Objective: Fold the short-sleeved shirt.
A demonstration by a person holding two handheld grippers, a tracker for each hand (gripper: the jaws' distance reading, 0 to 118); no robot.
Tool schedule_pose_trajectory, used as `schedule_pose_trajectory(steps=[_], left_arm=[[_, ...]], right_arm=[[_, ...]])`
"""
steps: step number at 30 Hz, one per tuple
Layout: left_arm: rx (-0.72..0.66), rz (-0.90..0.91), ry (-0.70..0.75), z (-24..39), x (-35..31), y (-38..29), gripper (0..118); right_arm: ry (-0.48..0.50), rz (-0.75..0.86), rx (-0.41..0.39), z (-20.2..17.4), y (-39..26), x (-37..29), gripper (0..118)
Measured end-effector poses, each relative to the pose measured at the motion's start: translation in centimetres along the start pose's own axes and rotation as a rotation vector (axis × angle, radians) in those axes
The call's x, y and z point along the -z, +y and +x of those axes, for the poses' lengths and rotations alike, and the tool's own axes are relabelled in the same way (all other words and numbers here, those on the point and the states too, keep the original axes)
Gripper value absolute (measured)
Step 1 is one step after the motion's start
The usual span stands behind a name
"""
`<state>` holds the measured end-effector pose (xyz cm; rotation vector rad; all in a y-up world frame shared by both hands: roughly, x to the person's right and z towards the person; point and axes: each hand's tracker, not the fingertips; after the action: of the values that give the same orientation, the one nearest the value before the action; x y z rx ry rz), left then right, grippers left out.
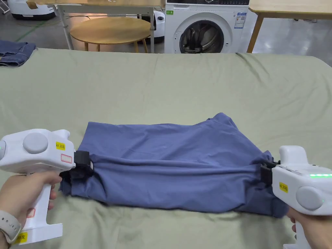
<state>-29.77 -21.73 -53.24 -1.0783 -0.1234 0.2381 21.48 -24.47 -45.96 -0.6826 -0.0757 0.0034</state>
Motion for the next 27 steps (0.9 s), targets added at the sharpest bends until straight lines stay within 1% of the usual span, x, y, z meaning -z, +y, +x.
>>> schedule_pose_trajectory(steps=[1, 2, 3, 5, 7, 8, 9, 10, 11, 12, 13, 14, 15, 16, 17, 18, 20, 22, 26, 27], left_arm=[[0.012, 0.042, 0.002, 0.3, -1.1, -0.7, 77], [0.028, 0.096, -0.004, 0.7, -2.4, -1.6, 98], [0.041, 0.183, -0.007, 1.2, -4.1, -2.9, 106], [0.091, 0.343, 0.010, 2.1, -6.8, -5.4, 106], [0.158, 0.517, 0.003, 3.0, -9.1, -8.6, 106], [0.186, 0.582, 0.024, 3.5, -9.9, -10.5, 106], [0.215, 0.629, 0.055, 2.7, -9.6, -11.6, 103], [0.231, 0.659, 0.088, 2.8, -9.9, -12.9, 91], [0.249, 0.674, 0.103, 2.8, -10.3, -14.2, 63], [0.249, 0.649, 0.096, 2.6, -10.5, -15.2, 7], [0.238, 0.616, 0.105, 2.3, -10.1, -15.5, 0], [0.211, 0.540, 0.123, 1.7, -9.7, -16.0, 0], [0.210, 0.532, 0.068, 1.1, -9.8, -16.3, 0], [0.203, 0.507, 0.060, 0.6, -9.6, -16.7, 0], [0.205, 0.499, 0.106, 0.6, -9.3, -16.8, 0], [0.214, 0.482, 0.121, 0.1, -9.0, -16.8, 0], [0.190, 0.457, 0.125, -0.8, -8.3, -16.5, 0], [0.183, 0.429, 0.127, -0.7, -7.8, -16.2, 0], [0.165, 0.352, 0.152, -1.4, -4.6, -13.9, 0], [0.158, 0.351, 0.146, -1.8, -3.6, -13.1, 29]], right_arm=[[0.020, 0.008, 0.014, 0.1, 0.0, -0.9, 54], [0.030, 0.023, 0.026, 0.0, -0.1, -2.2, 82], [0.035, 0.064, 0.026, -0.3, -0.2, -3.7, 98], [0.025, 0.152, 0.016, -1.0, -0.6, -6.7, 98], [0.034, 0.207, 0.022, -1.9, -1.4, -9.4, 98], [0.036, 0.242, 0.033, -2.4, -1.9, -10.9, 98], [0.033, 0.251, 0.040, -2.9, -2.5, -12.2, 92], [0.033, 0.253, 0.041, -3.3, -2.8, -13.1, 76], [0.037, 0.270, 0.041, -3.8, -3.3, -14.0, 44], [0.046, 0.280, 0.037, -4.1, -3.7, -14.9, 1], [0.045, 0.278, 0.036, -4.3, -4.0, -15.4, 0], [0.048, 0.290, 0.037, -4.4, -4.4, -16.0, 0], [0.065, 0.293, 0.034, -4.4, -4.6, -16.3, 0], [0.078, 0.287, 0.031, -4.4, -4.7, -16.7, 0], [0.071, 0.290, 0.029, -4.5, -4.8, -16.9, 0], [0.060, 0.300, 0.022, -4.4, -5.0, -17.1, 0], [0.060, 0.291, 0.024, -4.0, -5.0, -16.9, 0], [0.057, 0.282, 0.044, -3.5, -5.3, -16.7, 0], [0.025, 0.248, 0.052, -2.3, -6.0, -15.5, 0], [0.016, 0.236, 0.051, -1.9, -6.2, -15.0, 0]])
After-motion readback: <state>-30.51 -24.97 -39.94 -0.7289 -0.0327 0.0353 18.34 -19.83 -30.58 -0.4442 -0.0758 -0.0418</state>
